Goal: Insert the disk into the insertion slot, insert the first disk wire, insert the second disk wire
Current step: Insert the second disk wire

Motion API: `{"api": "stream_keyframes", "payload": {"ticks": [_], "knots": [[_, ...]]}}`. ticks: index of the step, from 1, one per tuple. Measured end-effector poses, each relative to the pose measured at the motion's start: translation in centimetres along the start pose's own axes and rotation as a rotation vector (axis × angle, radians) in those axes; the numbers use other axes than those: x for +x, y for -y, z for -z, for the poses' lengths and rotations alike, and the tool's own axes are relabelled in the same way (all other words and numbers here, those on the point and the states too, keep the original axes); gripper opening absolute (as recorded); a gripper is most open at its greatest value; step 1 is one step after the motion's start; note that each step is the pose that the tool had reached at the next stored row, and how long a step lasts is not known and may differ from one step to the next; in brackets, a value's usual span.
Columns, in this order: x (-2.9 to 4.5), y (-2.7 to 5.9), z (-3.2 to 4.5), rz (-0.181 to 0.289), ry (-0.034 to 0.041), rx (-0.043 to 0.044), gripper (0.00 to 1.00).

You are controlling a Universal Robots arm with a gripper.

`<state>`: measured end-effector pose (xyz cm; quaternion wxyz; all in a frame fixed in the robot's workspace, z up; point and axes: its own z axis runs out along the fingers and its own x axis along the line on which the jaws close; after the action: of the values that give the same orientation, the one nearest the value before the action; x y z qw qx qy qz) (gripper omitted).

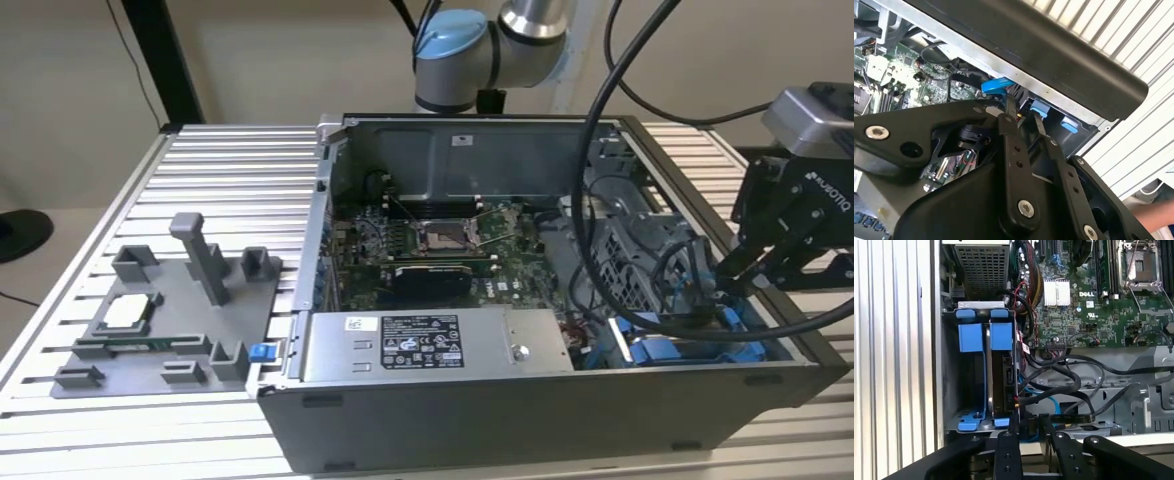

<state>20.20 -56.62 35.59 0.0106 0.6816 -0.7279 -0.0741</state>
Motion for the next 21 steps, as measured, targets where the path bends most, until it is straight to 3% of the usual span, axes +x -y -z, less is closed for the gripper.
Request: {"api": "stream_keyframes", "payload": {"ticks": [1, 5, 8, 10, 14, 17, 21], "knots": [[0.0, 0.01, -0.01, 0.0, 0.0001, -0.0001, 0.0], [-0.01, -0.04, 0.17, 0.0, 0.0002, -0.0004, 0.0], [-0.09, -0.48, 1.28, 0.0, 0.0, -0.0004, 0.0], [-0.1, -1.05, 1.79, 0.0, 0.0001, -0.0003, 0.0], [0.04, -2.76, 2.0, 0.001, 0.0003, 0.0028, 0.0], [0.22, -3.89, 1.9, 0.001, 0.0008, 0.0093, 0.0], [0.56, -5.1, 1.78, 0.003, 0.0016, 0.025, 0.0]]}}
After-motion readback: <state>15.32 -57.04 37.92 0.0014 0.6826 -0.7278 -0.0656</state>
